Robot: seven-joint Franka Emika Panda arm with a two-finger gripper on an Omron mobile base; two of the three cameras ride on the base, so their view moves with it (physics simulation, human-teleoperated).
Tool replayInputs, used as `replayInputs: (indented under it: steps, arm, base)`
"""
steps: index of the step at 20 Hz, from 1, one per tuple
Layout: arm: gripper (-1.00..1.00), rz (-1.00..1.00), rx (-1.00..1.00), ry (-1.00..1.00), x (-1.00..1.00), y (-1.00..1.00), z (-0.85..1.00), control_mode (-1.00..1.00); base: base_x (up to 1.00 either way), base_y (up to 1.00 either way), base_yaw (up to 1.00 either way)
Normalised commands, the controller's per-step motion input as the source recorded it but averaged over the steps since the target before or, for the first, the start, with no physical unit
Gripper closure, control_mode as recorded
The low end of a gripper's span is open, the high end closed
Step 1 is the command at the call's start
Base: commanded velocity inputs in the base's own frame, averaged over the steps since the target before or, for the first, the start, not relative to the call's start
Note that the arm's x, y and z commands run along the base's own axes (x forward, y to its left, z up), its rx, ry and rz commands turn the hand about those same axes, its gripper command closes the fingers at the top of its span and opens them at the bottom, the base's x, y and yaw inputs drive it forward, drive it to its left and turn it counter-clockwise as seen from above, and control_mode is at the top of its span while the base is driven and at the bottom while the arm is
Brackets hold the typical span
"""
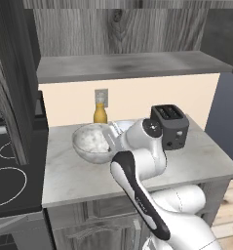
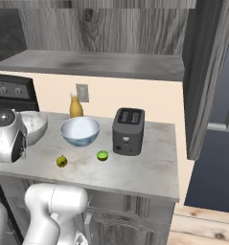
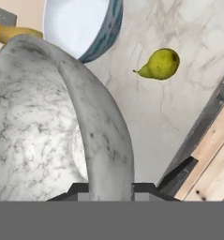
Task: Pick both bowls and place them on the counter. Then place the pear in one bowl and place the kiwi in the other bowl.
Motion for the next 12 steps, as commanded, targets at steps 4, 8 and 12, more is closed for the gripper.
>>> replayInputs:
  steps: [4,8,12]
  arm:
    - [1.00,0.02,-0.01,0.08,0.37,0.23,-0.64,-1.00]
    - [1.00,0.02,-0.01,0.05,0.52,0.25,-0.64,-1.00]
    - [1.00,0.02,0.00,0.03,0.57,0.20,-0.60,-1.00]
  base:
    - [0.00,0.00,0.00]
    - [0.00,0.00,0.00]
    - [0.00,0.00,0.00]
